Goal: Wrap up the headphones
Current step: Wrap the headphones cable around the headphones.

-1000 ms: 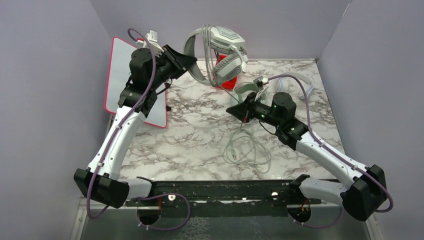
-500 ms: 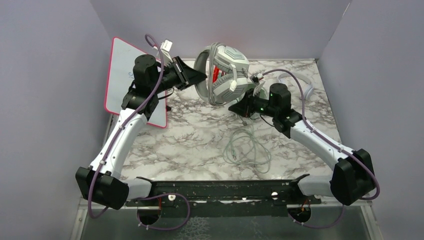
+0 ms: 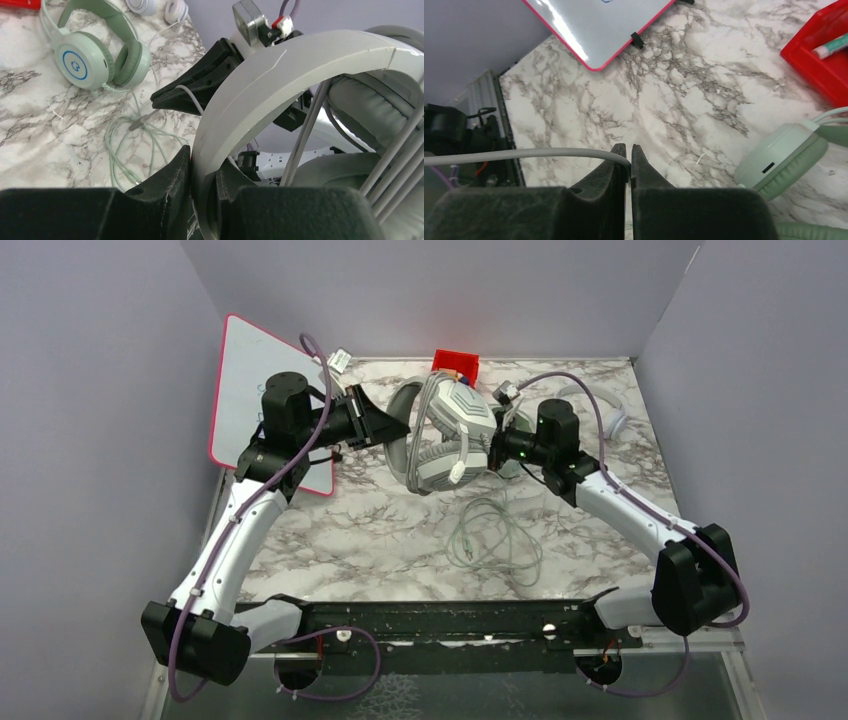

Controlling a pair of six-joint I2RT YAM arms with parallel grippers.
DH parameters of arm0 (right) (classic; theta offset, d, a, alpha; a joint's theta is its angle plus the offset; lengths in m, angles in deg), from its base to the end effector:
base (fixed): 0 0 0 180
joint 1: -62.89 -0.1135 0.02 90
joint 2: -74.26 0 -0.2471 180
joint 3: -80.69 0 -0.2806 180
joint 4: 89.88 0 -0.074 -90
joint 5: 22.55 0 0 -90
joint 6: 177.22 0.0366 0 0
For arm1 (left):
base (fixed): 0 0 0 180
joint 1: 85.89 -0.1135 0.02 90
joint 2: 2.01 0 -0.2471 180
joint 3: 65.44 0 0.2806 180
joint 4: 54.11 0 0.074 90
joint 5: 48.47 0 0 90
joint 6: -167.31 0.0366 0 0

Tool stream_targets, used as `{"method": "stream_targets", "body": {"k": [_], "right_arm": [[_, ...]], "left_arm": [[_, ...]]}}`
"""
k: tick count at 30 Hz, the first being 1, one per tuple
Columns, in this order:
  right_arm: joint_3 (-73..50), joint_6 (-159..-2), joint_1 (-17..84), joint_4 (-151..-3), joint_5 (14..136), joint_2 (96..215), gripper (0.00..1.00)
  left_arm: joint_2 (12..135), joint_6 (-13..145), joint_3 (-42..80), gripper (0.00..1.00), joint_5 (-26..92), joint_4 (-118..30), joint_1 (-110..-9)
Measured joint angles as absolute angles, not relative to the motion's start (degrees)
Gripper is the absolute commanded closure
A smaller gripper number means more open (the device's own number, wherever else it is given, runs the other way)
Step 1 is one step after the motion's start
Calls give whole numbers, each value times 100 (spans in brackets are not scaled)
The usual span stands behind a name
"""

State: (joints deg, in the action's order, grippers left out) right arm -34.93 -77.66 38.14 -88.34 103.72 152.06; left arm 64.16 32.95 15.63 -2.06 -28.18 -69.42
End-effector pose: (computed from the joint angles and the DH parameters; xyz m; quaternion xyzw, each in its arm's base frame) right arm 0.3004 0.1623 0.2632 -0.2875 0.7221 0.4066 0.4802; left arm 0.2709 -0.1064 0.3925 0.0564 0.7524 -0.5460 0.3641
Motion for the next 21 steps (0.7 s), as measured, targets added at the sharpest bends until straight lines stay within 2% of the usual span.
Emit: {"method": "stream_targets", "body": {"k": [11, 18, 21], "right_arm": [[-3461, -8024, 3987, -9158, 10433, 15586, 98], [-3391, -9202, 3989, -9409, 10403, 15568, 92], [-3445, -9720, 4004, -9623, 10392, 15402, 93]], "left_arm": [[6267, 3905, 1325, 100, -176, -2198, -6945], [6248, 4370, 1257, 100, 60, -1682, -6945], [6248, 4659, 1257, 100, 277, -1367, -6938]]}}
